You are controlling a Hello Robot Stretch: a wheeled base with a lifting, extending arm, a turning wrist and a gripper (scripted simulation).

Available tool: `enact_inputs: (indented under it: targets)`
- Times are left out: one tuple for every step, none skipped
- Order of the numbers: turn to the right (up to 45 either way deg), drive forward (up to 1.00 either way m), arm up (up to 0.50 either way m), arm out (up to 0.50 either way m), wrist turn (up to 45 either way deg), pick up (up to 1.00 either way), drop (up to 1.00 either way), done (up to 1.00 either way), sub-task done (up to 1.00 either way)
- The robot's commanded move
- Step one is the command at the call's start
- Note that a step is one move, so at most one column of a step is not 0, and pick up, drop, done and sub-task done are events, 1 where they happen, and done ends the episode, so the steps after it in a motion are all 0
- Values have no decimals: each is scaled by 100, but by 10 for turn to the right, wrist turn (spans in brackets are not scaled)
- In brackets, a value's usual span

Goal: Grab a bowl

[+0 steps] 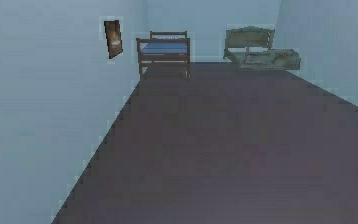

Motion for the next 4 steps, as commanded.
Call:
enact_inputs:
  targets:
    - [0,0,0,0,450,0,0,0,0]
    - [0,0,0,0,60,0,0,0,0]
    - [0,0,-20,0,0,0,0,0,0]
    - [0,0,0,0,0,100,0,0,0]
